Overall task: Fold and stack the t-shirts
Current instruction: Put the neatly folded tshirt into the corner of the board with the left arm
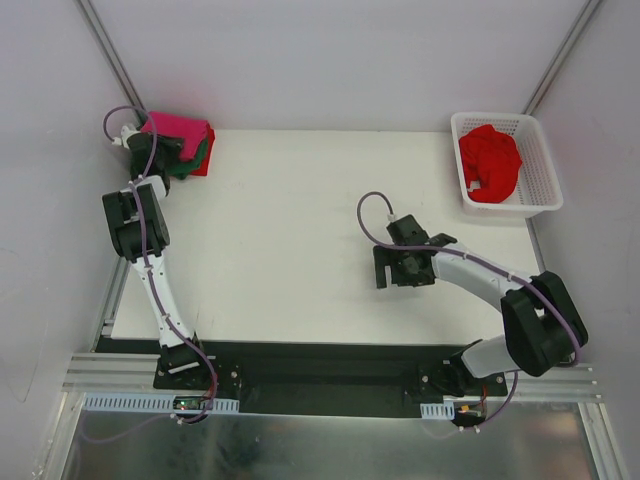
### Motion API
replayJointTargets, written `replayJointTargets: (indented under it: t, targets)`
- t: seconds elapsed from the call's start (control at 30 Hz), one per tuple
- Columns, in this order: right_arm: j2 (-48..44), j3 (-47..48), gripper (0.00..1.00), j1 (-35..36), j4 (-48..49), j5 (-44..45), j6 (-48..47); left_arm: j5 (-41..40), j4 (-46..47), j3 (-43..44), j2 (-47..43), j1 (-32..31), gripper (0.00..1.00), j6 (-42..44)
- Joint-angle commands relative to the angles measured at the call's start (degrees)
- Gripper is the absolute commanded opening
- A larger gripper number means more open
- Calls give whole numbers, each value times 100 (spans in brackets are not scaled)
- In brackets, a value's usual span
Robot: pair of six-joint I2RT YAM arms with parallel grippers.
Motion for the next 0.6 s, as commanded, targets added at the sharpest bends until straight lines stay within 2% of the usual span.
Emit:
replayJointTargets:
  t: [0.0, 0.03, 0.07, 0.13, 0.2, 0.27, 0.3, 0.37, 0.57]
  targets:
    - [-372, -27, 96, -33, -57, -49, 73, -81, 8, -90, -666, -71, 31, 26]
    - [-434, -45, 96, -24, -48, -66, 82, -81, -1, -108, -693, -71, 38, 26]
    - [-478, -106, 96, -33, -57, -49, 82, -99, -27, -134, -763, -71, 51, 8]
    - [-583, -150, 96, -24, -48, -58, 91, -178, -176, -196, -842, -71, 63, 26]
    - [-645, -194, 96, -33, -40, -66, 117, -274, -290, -266, -983, -71, 83, 87]
    - [-724, -212, 96, -33, -31, -66, 134, -336, -474, -310, -1149, -71, 87, 192]
    - [-750, -229, 96, -33, -13, -75, 143, -406, -536, -327, -1194, -71, 93, 219]
    - [-812, -238, 96, -33, 4, -110, 161, -485, -704, -397, -1378, -71, 99, 298]
    - [-1014, -317, 96, -33, 22, -128, 170, -784, -905, -968, -2010, -62, 99, 359]
